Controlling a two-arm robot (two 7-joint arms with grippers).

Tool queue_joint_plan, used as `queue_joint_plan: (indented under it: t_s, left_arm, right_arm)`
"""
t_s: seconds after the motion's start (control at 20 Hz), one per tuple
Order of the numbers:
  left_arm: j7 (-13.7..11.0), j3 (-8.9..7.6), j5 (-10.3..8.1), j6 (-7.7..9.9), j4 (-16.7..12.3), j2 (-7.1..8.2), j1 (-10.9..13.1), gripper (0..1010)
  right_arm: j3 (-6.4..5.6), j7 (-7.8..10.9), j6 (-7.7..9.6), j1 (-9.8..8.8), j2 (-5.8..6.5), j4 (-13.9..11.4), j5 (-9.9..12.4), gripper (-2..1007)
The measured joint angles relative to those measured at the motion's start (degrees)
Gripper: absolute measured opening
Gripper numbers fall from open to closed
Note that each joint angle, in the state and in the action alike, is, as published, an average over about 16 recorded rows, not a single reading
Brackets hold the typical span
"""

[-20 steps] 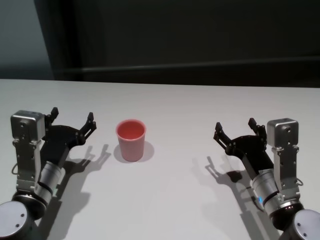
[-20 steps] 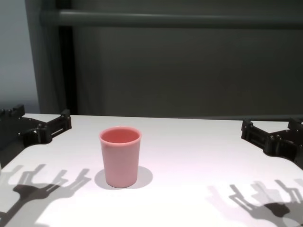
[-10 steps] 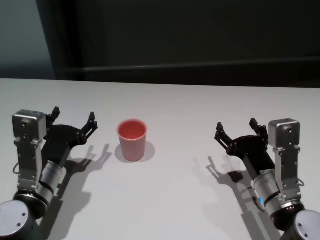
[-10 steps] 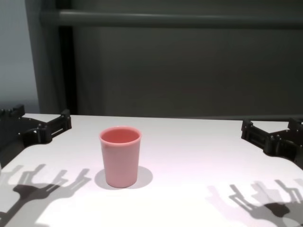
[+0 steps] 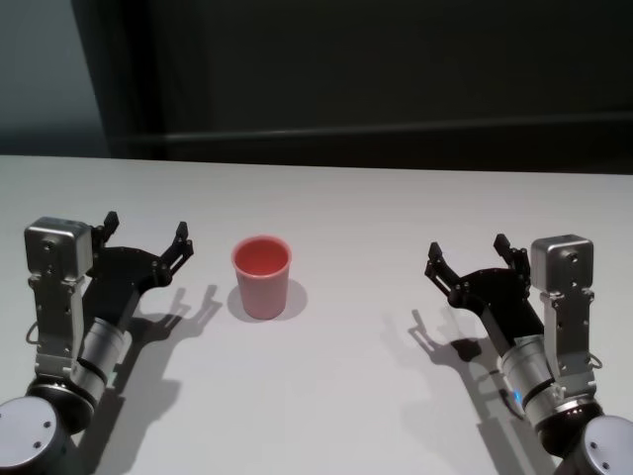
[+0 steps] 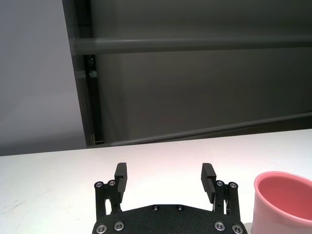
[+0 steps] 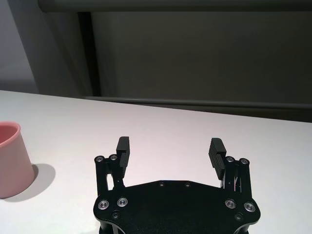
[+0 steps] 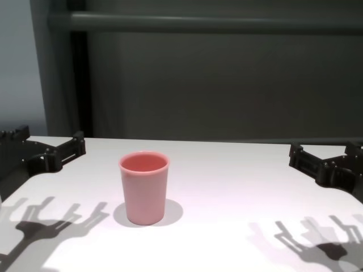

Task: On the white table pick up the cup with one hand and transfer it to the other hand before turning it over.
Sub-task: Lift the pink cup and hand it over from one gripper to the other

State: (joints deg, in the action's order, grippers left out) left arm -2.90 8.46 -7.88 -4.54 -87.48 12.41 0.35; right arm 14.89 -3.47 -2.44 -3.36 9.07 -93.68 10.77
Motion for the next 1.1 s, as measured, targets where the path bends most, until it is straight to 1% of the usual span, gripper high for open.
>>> queue_joint_plan:
  t_s: [1.1]
  left_arm:
    - [0.0,0.0,0.0,0.0,0.0,0.0,0.0,1001]
  right_arm:
    - [0.0,0.0,0.0,0.0,0.0,0.0,0.0,1002]
